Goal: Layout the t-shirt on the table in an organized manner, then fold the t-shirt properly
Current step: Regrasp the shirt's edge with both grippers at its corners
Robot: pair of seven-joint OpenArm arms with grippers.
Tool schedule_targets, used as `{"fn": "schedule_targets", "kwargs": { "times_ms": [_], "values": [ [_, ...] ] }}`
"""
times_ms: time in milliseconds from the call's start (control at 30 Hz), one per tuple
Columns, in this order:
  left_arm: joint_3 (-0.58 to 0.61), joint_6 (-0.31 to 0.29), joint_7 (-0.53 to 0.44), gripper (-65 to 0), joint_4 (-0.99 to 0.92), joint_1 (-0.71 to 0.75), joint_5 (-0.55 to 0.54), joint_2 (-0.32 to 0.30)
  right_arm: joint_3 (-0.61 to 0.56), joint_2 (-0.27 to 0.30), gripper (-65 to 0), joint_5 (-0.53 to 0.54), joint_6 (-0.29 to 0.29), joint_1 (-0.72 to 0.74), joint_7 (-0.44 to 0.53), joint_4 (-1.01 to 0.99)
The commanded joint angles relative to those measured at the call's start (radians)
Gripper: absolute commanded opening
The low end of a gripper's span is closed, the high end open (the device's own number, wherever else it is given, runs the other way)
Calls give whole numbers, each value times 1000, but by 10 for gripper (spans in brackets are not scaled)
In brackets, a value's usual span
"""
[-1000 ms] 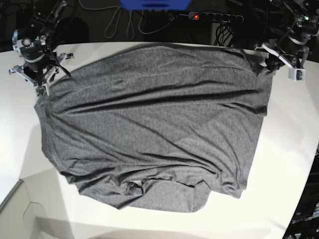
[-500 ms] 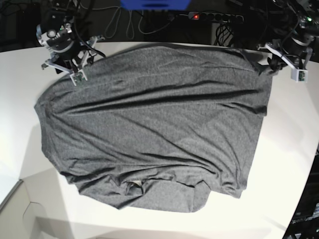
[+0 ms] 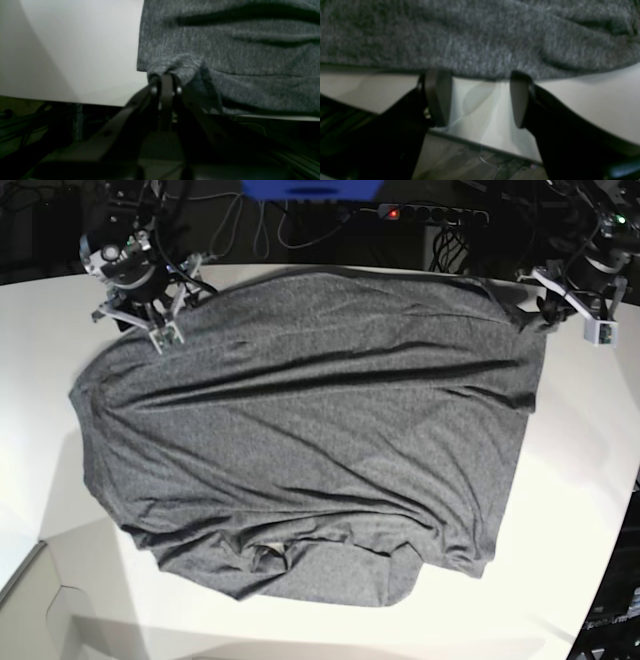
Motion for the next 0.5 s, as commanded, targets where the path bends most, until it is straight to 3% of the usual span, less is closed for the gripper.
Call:
{"fn": "schedule_targets", "kwargs": {
  "times_ms": [0, 233, 467],
  "values": [
    [-5, 2, -16, -647, 17, -1, -13, -8, 3, -1, -273, 6, -1, 12, 18, 13],
    [-5, 2, -16, -647, 17, -5, -13, -8, 1, 2, -295, 6, -1, 28, 18, 5],
    [-5, 2, -16, -647, 17, -7, -13, -8, 1, 4, -492, 6, -1, 28, 16, -49]
  ]
}}
